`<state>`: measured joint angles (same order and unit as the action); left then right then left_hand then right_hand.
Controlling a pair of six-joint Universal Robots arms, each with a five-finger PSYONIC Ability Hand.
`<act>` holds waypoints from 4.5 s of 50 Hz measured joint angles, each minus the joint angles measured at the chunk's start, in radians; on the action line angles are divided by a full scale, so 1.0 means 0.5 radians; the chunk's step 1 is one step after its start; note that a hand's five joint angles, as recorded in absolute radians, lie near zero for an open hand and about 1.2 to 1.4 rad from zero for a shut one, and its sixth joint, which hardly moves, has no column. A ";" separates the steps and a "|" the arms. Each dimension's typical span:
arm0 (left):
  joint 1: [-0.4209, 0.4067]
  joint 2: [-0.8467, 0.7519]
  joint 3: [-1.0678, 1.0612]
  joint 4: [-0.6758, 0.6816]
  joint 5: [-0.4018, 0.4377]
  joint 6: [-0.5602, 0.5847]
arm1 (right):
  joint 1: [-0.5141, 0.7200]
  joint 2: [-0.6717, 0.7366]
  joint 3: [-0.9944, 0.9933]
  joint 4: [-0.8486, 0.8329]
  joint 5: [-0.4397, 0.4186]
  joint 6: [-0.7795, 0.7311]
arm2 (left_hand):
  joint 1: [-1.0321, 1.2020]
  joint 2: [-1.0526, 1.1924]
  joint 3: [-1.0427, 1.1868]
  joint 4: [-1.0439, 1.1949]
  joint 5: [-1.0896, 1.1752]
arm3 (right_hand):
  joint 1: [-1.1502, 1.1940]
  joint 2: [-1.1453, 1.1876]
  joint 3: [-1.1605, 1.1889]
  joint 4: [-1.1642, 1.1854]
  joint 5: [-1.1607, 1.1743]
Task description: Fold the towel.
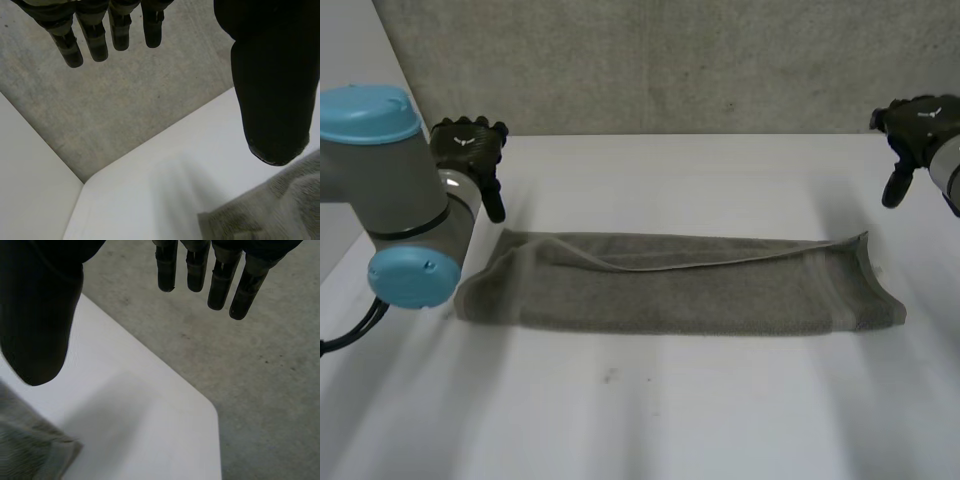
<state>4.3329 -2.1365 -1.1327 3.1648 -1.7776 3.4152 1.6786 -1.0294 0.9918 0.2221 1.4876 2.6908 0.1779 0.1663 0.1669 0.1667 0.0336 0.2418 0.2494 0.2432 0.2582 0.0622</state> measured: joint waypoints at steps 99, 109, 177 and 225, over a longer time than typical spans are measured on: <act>0.055 0.148 -0.442 -0.257 0.462 -0.003 | -0.531 -0.001 1.169 -0.597 -0.089 -0.974 | -0.011 0.000 0.001 0.000 -0.003 | 2.144 2.136 2.170 2.163 2.199; 0.058 0.302 -0.598 -0.252 0.464 -0.007 | -0.441 -0.256 0.996 -0.595 -0.091 -0.978 | -0.011 -0.001 0.001 -0.002 -0.003 | 2.147 2.136 2.170 2.163 2.206; -0.276 0.326 -0.648 -0.018 0.433 -0.243 | 0.481 -0.157 1.584 -0.912 -0.124 -0.164 | -0.011 -0.001 0.001 -0.002 -0.003 | 1.885 1.964 2.041 1.994 2.053; -0.081 0.591 -0.802 0.001 0.448 -0.438 | 1.187 -0.125 0.524 -0.421 -0.070 0.550 | -0.010 0.004 0.006 0.003 -0.003 | -0.009 -0.002 -0.002 -0.002 0.000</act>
<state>4.2921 -1.8408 -1.5338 3.1652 -1.5535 3.1962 2.2721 -1.0918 1.2539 0.0115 1.4528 2.9659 0.1727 0.1683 0.1697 0.1681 0.0324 0.2375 0.2483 0.2422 0.2574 0.0622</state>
